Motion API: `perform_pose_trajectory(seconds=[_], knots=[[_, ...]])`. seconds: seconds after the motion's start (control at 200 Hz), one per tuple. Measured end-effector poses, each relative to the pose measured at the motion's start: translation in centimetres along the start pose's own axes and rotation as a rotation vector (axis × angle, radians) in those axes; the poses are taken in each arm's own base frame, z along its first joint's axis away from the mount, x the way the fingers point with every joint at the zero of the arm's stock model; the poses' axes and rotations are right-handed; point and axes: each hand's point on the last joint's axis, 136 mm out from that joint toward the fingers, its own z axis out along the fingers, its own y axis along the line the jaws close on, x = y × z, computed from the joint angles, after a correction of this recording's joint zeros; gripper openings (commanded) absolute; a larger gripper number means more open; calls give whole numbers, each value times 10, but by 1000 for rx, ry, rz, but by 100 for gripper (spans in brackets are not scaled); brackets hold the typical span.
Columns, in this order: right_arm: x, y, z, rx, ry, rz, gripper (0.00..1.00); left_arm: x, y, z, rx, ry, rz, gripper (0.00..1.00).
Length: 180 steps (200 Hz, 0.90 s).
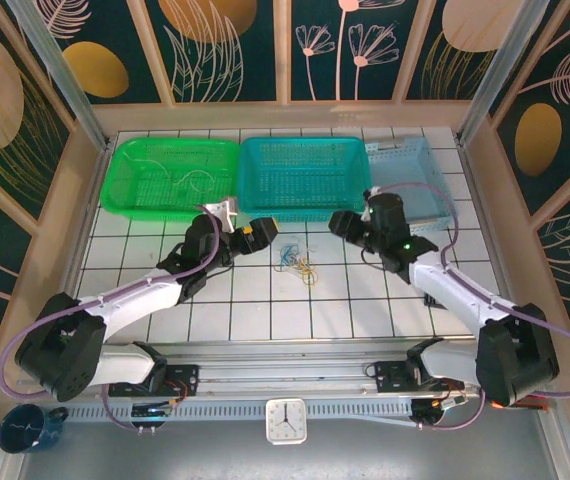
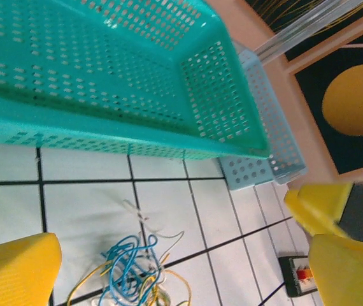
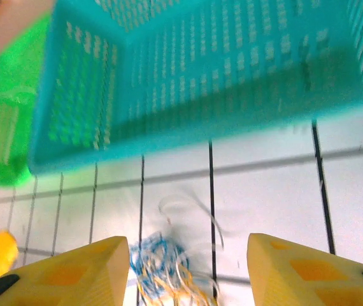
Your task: Untangle the cables
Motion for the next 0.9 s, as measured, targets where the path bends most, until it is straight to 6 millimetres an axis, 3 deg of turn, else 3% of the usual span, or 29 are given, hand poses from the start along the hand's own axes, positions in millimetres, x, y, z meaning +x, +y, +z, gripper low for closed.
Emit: perform_pose_trajectory(seconds=[0.13, 0.27, 0.44, 0.706, 0.901], knots=[[45, -9, 9, 12, 79, -5, 52, 9, 11, 0, -48, 33, -10, 99], [67, -14, 18, -6, 105, 23, 54, 18, 21, -2, -81, 63, -22, 99], [77, -13, 32, -40, 117, 82, 54, 25, 31, -10, -119, 80, -34, 99], [77, -6, 45, -86, 117, 152, 54, 9, 17, -18, -108, 35, -25, 99], [79, -2, 53, -115, 126, 193, 54, -12, -4, -15, -73, 1, 0, 99]])
